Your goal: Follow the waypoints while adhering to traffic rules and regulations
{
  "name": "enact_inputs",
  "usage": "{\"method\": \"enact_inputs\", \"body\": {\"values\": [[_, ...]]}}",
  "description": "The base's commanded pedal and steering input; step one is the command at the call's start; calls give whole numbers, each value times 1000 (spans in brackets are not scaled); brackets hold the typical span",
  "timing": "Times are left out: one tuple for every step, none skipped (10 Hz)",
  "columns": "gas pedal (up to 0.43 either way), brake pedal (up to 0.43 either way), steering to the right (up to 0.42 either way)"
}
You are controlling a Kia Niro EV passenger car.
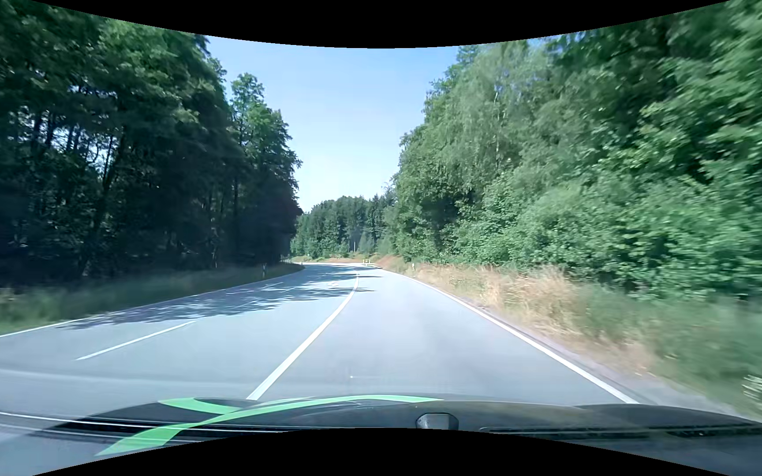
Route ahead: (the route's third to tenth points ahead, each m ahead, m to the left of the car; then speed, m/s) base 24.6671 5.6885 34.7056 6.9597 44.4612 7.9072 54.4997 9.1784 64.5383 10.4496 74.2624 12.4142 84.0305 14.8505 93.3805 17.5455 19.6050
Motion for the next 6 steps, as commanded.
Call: {"method": "enact_inputs", "body": {"values": [[138,0,-23],[138,0,-23],[138,0,-21],[110,0,-19],[87,0,-19],[87,0,-19]]}}
